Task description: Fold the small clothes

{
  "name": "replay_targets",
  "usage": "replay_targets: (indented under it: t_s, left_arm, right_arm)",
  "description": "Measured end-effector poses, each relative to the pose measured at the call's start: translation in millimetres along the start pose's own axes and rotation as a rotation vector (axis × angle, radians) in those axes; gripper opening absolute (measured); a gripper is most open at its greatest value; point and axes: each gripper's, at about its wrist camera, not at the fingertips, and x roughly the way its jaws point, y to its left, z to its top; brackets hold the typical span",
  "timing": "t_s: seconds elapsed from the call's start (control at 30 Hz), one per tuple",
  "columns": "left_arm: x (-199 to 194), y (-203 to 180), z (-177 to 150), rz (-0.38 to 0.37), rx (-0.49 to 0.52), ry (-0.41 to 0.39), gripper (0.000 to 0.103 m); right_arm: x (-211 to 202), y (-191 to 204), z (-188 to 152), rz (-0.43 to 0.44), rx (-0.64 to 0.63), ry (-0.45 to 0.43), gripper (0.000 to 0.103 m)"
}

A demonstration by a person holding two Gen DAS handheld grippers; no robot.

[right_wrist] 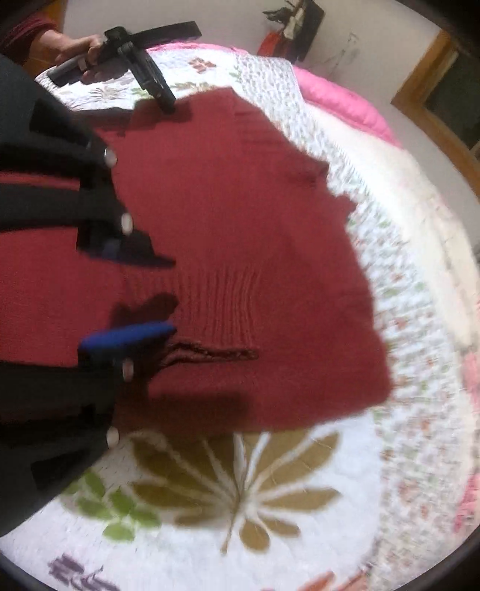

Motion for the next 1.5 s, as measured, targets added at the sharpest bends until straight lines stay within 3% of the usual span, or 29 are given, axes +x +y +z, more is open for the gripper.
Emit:
replay_targets:
  t_s: [0.13,0.33,0.53,0.67,0.77,0.97,1.07,1.13,1.27,1.4,1.5]
  left_arm:
    - [-37,8,-40,-0.012,0.024,0.007,0.081]
    - [-66,34,-153,-0.005,-0.015,0.151,0.081]
    - [-77,46,-248,-0.056,-0.114,0.26,0.081]
    - [-71,38,-277,-0.055,-0.116,0.3,0.081]
    - [-61,35,-292,-0.047,-0.122,0.331,0.081]
    - [-50,24,-310,-0.061,-0.116,0.365,0.081]
    - [-46,21,-313,-0.065,-0.124,0.368,0.079]
    - [-43,14,-317,-0.061,-0.12,0.369,0.078]
    - [-34,1,-327,-0.039,-0.118,0.368,0.067]
    - [-32,22,-319,-0.02,-0.132,0.373,0.05]
    - [-40,24,-317,-0.053,-0.132,0.372,0.02]
  right_arm:
    - [-38,0,-43,-0.013,-0.049,0.008,0.043]
    - [-69,-21,-148,-0.101,-0.058,0.121,0.049]
    - [-78,-47,-248,-0.098,0.061,0.244,0.052]
    - [-74,-55,-291,-0.094,0.112,0.306,0.052]
    - [-68,-58,-305,-0.12,0.113,0.326,0.053]
    - [-68,-56,-308,-0.087,0.108,0.323,0.059]
    - [-63,-50,-311,-0.065,0.087,0.329,0.059]
    - [-58,-44,-314,-0.039,0.086,0.339,0.053]
    - [-52,-37,-321,-0.052,0.056,0.348,0.039]
    - [-56,-43,-321,-0.04,0.064,0.343,0.021]
    - [-60,-46,-320,-0.008,0.07,0.339,0.012]
